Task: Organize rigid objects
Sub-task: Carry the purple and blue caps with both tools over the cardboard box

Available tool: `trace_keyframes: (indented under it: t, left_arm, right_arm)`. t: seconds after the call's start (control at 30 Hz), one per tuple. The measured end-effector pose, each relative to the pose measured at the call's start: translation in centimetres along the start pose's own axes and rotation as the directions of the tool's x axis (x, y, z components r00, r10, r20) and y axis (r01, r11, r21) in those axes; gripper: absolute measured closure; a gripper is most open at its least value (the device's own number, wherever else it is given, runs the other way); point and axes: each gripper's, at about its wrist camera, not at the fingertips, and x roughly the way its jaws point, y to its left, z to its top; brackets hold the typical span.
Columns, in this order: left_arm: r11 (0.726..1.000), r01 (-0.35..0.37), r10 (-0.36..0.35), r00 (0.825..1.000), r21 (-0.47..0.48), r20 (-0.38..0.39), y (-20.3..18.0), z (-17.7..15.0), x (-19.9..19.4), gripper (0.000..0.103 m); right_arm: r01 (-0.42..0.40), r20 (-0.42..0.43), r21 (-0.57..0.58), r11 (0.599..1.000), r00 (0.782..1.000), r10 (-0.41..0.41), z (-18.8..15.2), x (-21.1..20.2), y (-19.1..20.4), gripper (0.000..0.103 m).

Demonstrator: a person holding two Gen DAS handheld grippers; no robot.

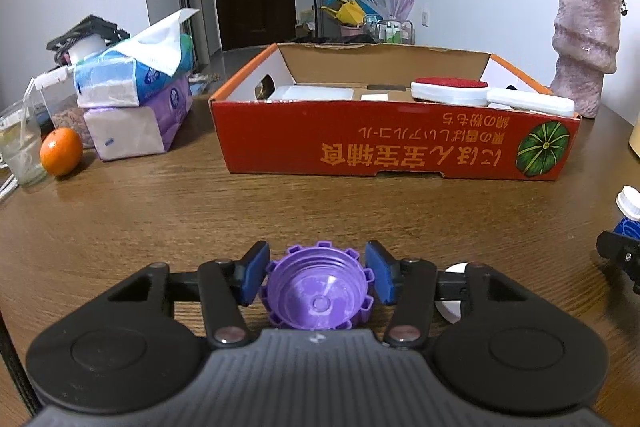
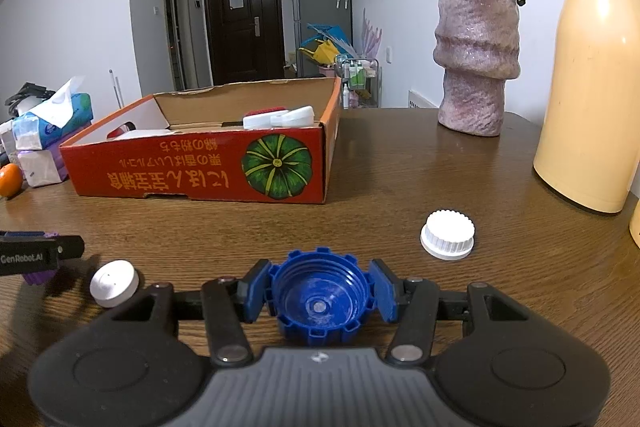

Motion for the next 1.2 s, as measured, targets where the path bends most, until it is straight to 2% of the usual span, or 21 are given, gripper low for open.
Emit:
trace_keyframes:
  t: [0.2,0.57,0.87,1.2]
  left_arm:
    - [1.0,0.011,-0.011,0.999,-0.004,0.041,0.3,0.4,-1.0,0.05]
    - [0.999,0.027,-0.024,0.993,-0.029,0.115,0.9,1.4,-3.1,0.05]
    - [0.999,0.017,-0.009,0.985,-0.047,0.174,1.6,2.6,-4.5,0.05]
    - [0.995,0.007,0.013,0.979,-0.095,0.203,2.8,4.4,-4.2,0.05]
  right_arm:
    - [0.009,0.044,0.008,1.0,0.999,-0.009,-0.1,-0.7,0.2,0.05]
    - [-0.03,0.094,0.001,1.0,0.995,0.029,0.2,-1.7,2.2,0.051]
    - [-0.07,0.153,0.001,0.998,0.986,0.069,0.8,-2.0,4.3,0.05]
    - [-0.102,0.21,0.032,0.994,0.973,0.093,2.1,-1.6,6.1,0.051]
